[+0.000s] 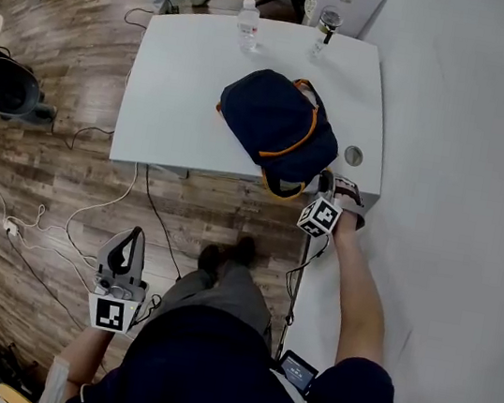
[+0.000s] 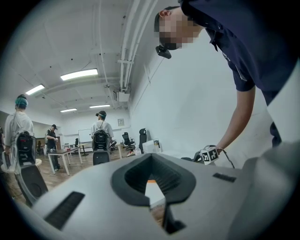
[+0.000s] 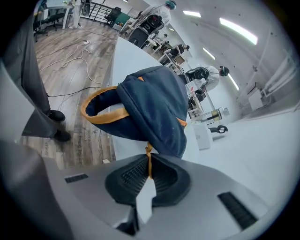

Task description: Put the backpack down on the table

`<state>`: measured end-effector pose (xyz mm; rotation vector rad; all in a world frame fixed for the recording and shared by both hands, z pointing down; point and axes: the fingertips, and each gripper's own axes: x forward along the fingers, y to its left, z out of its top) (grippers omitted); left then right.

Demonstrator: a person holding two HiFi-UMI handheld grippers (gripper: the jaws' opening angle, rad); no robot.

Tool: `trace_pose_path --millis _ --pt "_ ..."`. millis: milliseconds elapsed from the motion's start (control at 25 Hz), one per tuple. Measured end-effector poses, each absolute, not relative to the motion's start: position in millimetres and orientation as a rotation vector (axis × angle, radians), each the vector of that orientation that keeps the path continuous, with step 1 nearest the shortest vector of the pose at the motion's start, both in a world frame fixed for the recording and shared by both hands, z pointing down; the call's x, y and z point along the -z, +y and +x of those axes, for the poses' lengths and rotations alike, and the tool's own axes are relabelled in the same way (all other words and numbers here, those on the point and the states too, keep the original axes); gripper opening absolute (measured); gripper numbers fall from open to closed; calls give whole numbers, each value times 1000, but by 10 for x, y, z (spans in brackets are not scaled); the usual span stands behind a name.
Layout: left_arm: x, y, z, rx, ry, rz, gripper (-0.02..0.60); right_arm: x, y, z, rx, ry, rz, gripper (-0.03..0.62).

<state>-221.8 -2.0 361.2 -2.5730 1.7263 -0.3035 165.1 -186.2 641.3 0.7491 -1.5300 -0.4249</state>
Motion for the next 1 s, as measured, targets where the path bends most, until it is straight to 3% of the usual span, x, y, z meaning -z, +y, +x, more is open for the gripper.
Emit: trace_pose_path --millis 440,1000 --pt "-3610 -57 -2108 305 1676 -2601 3 -6464 -1768 1645 427 -1517 709 0" --pt "-3660 -305 -1488 206 1498 -2731 3 -6482 -1738 1631 455 -1494 690 2"
